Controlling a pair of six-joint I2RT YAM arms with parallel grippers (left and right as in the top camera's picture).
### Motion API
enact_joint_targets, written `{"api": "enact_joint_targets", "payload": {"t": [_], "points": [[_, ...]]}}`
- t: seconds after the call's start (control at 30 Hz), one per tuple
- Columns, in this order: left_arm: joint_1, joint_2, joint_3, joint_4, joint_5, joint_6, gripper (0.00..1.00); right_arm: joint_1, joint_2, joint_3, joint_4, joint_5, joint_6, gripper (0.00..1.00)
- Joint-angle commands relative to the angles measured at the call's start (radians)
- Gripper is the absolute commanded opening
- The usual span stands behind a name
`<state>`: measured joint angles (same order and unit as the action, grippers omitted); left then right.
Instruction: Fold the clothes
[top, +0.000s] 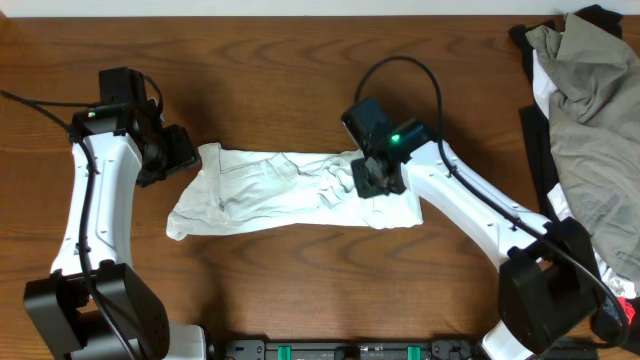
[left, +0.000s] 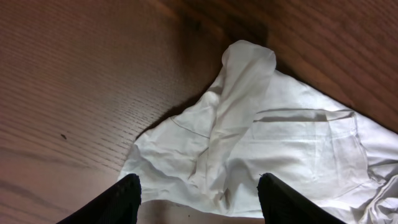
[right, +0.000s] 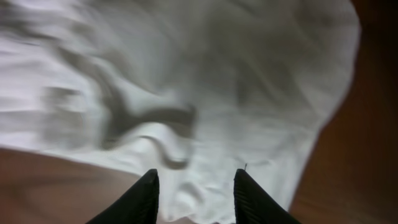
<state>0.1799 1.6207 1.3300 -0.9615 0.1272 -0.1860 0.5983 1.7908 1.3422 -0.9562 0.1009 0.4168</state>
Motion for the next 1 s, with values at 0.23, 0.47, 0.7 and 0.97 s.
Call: {"api": "enact_joint_targets", "payload": {"t": [0.23,0.47,0.7,0.97], "points": [[0.005,0.006,0.0,-0.003,-0.008,0.002,0.63,-0.01,0.011,-0.145,0.087,0.059,0.138,0.33],[0.005,0.006,0.0,-0.003,-0.008,0.002,0.63,0.032,0.011,-0.179,0.218,-0.109,-0.008,0.33],[0.005,0.006,0.0,-0.003,-0.007,0.002,0.63,0.069,0.011,-0.179,0.231,-0.169,-0.11,0.33],[0.005,0.006,0.0,-0.003,-0.008,0.002,0.63,0.122,0.011,-0.179,0.232,-0.306,-0.254,0.36]]}}
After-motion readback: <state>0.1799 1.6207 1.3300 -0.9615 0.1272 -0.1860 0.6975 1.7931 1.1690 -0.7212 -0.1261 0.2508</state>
